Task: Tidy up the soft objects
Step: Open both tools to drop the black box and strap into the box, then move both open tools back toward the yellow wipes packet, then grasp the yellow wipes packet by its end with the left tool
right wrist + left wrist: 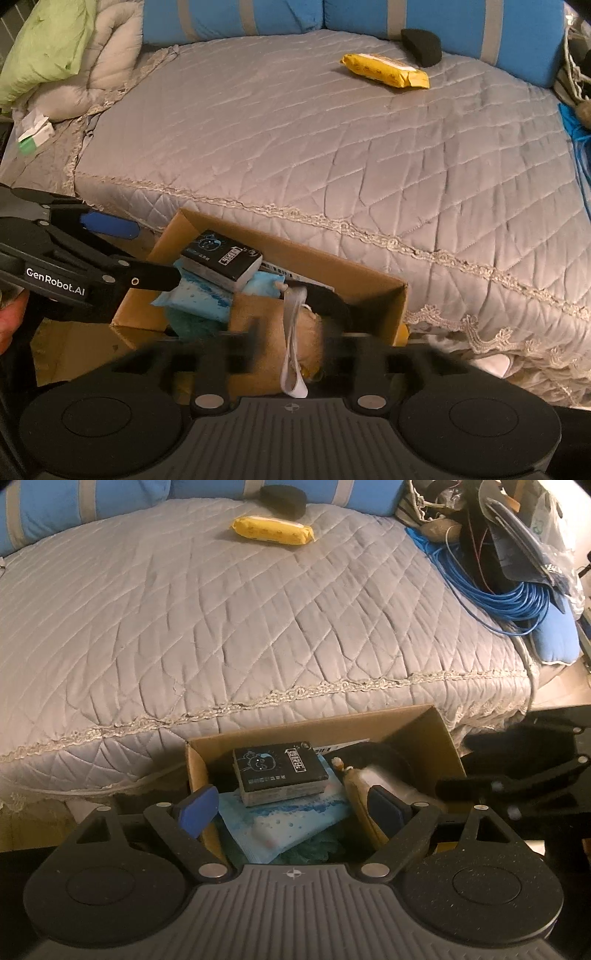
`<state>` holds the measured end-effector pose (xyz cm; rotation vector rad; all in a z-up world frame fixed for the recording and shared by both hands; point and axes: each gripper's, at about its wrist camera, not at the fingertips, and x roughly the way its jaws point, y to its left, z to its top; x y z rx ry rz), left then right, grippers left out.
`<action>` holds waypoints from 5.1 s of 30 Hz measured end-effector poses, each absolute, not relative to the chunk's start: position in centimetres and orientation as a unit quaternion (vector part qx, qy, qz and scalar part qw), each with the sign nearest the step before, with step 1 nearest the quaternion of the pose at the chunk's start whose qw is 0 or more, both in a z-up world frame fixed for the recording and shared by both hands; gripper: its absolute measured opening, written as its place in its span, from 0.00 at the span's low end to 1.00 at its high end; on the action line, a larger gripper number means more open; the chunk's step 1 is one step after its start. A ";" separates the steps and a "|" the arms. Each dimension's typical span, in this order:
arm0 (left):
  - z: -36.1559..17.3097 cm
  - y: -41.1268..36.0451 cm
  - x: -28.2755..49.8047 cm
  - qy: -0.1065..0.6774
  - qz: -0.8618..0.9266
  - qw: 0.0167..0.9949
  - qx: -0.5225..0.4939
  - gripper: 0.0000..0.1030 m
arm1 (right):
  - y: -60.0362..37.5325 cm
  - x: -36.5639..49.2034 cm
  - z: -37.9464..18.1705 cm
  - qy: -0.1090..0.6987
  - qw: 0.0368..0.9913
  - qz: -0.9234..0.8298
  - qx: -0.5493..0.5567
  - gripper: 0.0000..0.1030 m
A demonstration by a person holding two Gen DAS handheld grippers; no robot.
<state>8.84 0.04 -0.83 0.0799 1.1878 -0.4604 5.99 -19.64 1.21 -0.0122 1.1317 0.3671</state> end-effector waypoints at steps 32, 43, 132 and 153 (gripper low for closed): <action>-0.5 -0.2 9.2 0.544 -0.204 0.813 0.037 0.86 | -21.1 7.5 1.1 0.531 0.842 0.097 0.008 1.00; 0.6 0.0 9.5 0.510 -0.186 0.839 0.036 0.86 | -21.5 8.1 1.6 0.510 0.857 0.076 0.014 1.00; -13.4 -3.9 44.5 0.463 -0.164 0.740 -0.459 0.41 | -28.2 28.2 0.7 0.456 0.889 0.032 -0.014 1.00; -3.2 -4.2 39.9 0.459 -0.156 0.848 -0.216 0.19 | -26.0 30.9 -0.4 0.439 0.898 0.032 -0.006 1.00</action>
